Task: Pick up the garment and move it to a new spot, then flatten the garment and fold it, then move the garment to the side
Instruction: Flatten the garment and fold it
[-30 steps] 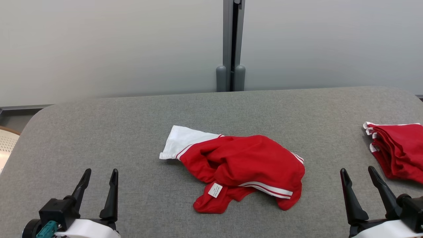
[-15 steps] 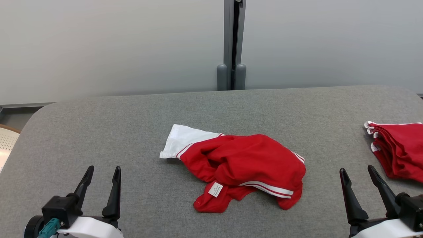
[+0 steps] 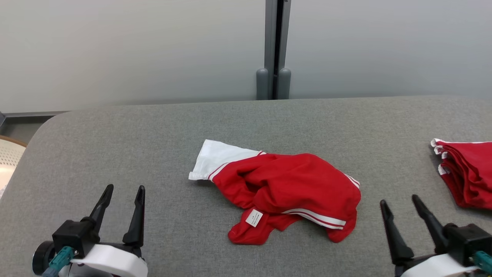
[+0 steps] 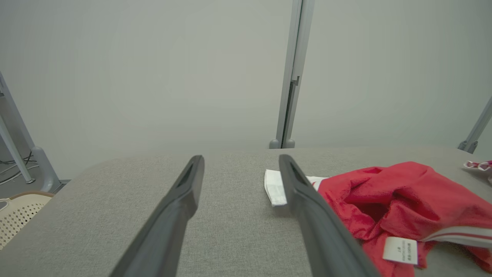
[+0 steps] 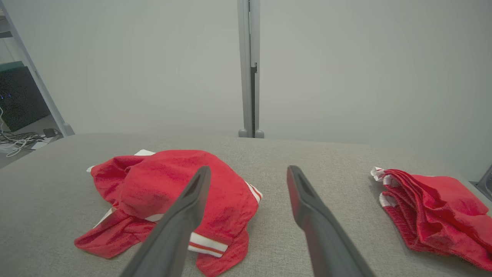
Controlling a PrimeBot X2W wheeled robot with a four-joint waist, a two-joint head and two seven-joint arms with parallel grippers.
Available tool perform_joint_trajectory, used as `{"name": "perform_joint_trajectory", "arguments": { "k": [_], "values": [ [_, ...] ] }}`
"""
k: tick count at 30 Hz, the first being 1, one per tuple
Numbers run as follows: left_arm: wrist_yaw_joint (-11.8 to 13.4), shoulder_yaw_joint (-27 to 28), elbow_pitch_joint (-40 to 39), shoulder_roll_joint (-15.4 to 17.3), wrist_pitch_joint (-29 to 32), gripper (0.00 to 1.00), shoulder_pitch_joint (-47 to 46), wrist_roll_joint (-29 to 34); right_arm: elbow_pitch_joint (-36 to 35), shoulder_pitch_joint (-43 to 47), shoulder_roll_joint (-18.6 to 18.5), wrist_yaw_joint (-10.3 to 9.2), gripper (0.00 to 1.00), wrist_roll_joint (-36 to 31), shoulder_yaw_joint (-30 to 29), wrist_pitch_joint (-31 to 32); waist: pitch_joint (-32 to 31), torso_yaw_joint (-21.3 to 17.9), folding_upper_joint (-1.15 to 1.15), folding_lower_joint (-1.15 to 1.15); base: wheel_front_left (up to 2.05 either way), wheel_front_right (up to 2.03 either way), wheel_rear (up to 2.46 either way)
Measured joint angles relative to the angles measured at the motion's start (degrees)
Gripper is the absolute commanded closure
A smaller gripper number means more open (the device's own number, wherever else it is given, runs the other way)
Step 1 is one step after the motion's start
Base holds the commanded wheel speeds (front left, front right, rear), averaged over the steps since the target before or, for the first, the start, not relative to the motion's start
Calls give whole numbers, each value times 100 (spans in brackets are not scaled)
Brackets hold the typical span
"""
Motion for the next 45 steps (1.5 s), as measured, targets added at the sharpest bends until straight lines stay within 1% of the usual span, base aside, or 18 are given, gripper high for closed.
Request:
{"name": "perform_joint_trajectory", "arguments": {
  "k": [4,9,12,16,17,18,19,20,24,28,31,34,38,45],
  "values": [
    [-14,-51,-8,-7,-8,0,-258,43,281,-104,-146,0,0,37,582,168,161,76,0,0,0,0,0],
    [-87,-109,20,-81,-101,0,-623,58,876,-375,-303,0,0,58,1192,233,507,202,0,0,0,0,0],
    [-119,-87,120,-86,-170,0,-776,47,1289,-681,-369,0,0,-40,1396,210,727,270,0,0,0,0,0],
    [-170,-51,213,-86,-252,0,-925,41,1779,-1039,-382,0,0,-261,1481,73,956,362,0,0,0,0,0],
    [-168,-51,238,-77,-259,0,-956,56,1890,-1100,-378,0,10,-289,1496,18,997,383,0,0,0,0,0],
    [-167,-60,269,-71,-279,0,-982,87,1973,-1157,-377,0,10,-316,1523,-32,1031,402,0,0,0,0,0],
    [-168,-63,290,-80,-298,0,-1011,85,2040,-1209,-370,0,70,-320,1536,-99,1059,419,0,0,0,0,0],
    [-168,-67,308,-90,-307,0,-1032,86,2067,-1256,-353,0,100,-320,1546,-165,1079,434,0,0,0,0,0],
    [-169,-88,366,-123,-353,0,-1062,93,2028,-1413,-272,0,100,-240,1499,-467,1147,437,0,0,0,0,0],
    [-181,-69,361,-104,-377,0,-1151,100,1806,-1582,-202,0,100,-108,1305,-710,1212,383,0,0,0,0,0],
    [-187,-35,357,-70,-401,0,-1165,99,1678,-1747,-162,0,100,19,1120,-772,1284,329,0,0,0,0,0],
    [-189,-32,346,-69,-403,0,-1288,97,1695,-1917,-97,0,100,162,818,-768,1388,285,0,0,0,0,0],
    [-215,-33,347,-66,-410,0,-1390,97,1953,-2213,-24,0,100,412,408,-778,1539,257,0,0,0,0,0],
    [-240,-59,396,-108,-432,0,-1519,102,2840,-2681,77,0,100,672,-531,-939,1785,279,0,0,0,0,0]
  ]
}}
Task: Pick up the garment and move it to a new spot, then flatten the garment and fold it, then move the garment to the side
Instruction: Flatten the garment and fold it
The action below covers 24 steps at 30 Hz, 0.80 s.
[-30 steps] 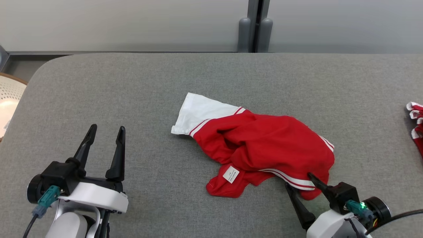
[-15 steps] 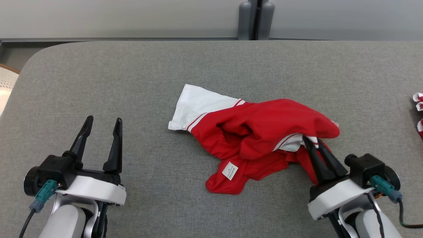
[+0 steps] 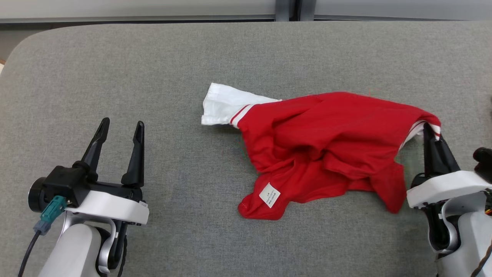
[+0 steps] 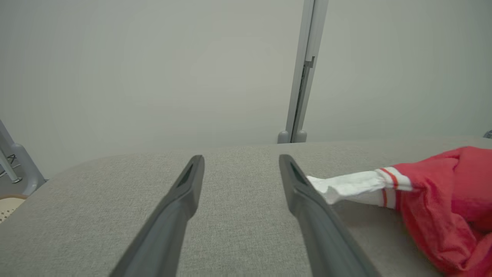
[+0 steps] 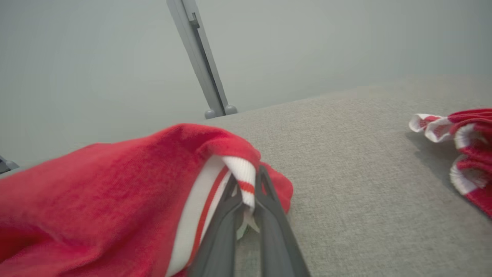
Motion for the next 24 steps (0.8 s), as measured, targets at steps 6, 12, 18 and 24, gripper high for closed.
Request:
{"name": "perform_joint_trajectory", "arguments": {
  "k": [6,12,18,24],
  "values": [
    [-20,-26,64,-46,-30,0,-107,41,691,-444,-78,0,15,140,-357,-353,139,12,0,0,0,0,0],
    [-23,-4,77,-81,-45,0,-105,55,530,-479,-250,0,0,-63,-59,-703,38,-14,0,0,0,0,0],
    [21,49,53,-100,-47,0,74,56,-297,4,-328,0,0,-352,193,-675,-228,-81,0,0,0,0,0],
    [64,58,36,-81,-54,0,288,74,-1069,555,-281,0,0,-536,259,-353,-496,-170,0,0,0,0,0]
  ]
}}
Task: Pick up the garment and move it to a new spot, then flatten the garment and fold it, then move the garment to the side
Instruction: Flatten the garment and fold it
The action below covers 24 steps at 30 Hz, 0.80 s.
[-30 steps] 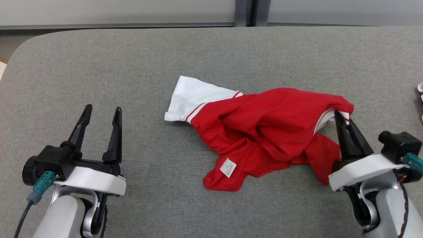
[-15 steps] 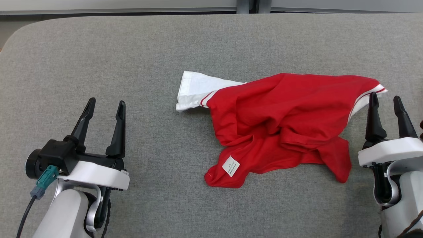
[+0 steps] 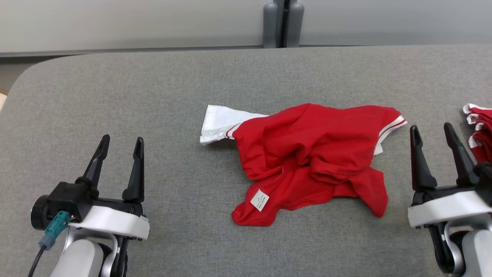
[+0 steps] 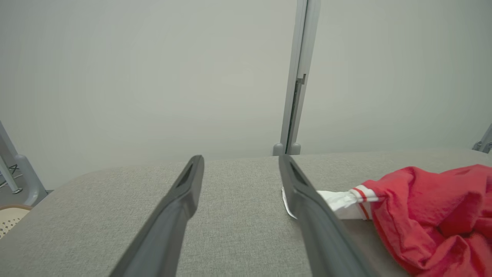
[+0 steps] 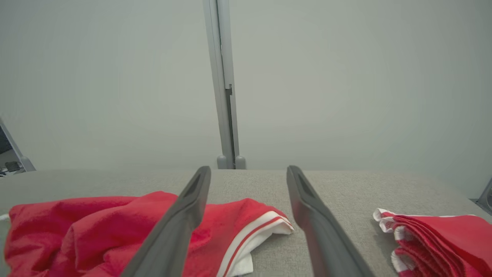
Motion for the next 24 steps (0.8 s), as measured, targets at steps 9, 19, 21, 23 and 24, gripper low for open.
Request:
{"name": "perform_joint_trajectory", "arguments": {
  "k": [9,19,21,23,24],
  "values": [
    [86,-35,-24,74,62,0,482,0,-933,1093,169,0,0,-46,40,609,-571,-107,0,0,0,0,0],
    [264,-60,-208,168,240,0,946,-2,-1307,1575,287,0,0,-52,42,921,-991,-198,0,0,0,0,0],
    [269,-78,-254,177,269,0,975,-2,-1346,1602,285,0,0,-55,45,948,-1028,-198,0,0,0,0,0],
    [304,-102,-294,179,294,0,1019,-2,-1361,1634,281,0,0,-55,53,972,-1048,-194,0,0,0,0,0],
    [316,-116,-313,178,307,0,1028,-2,-1363,1638,280,0,0,-55,58,977,-1052,-192,0,0,0,0,0]
  ]
}}
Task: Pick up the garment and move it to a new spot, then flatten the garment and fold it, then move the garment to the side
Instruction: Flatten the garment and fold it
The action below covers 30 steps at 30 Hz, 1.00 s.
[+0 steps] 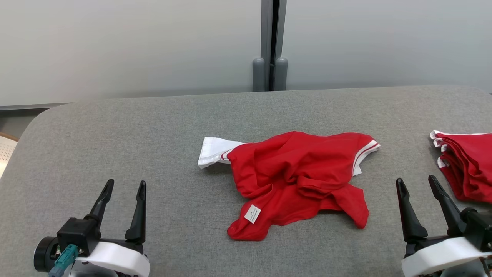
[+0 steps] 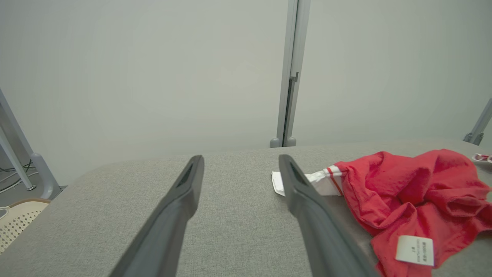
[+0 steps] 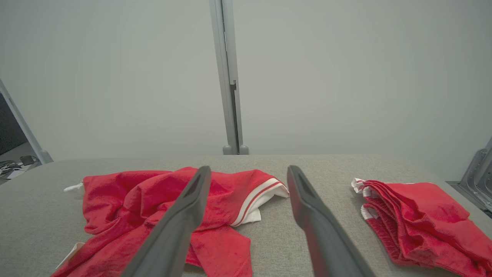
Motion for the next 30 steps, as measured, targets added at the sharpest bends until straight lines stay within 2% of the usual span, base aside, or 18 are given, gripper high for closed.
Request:
{"name": "perform_joint_trajectory", "arguments": {
  "k": [23,26,30],
  "values": [
    [18,-252,-298,-68,158,0,-42,-66,-12,-26,-63,0,0,22,34,34,176,73,0,0,0,0,0],
    [-86,-490,-336,-111,313,0,-172,3,-13,-53,-60,0,0,60,20,21,255,82,0,0,0,0,0],
    [-409,-966,-211,-307,528,0,-383,12,-19,-159,-57,0,0,89,33,9,452,73,0,0,0,0,0]
  ]
}}
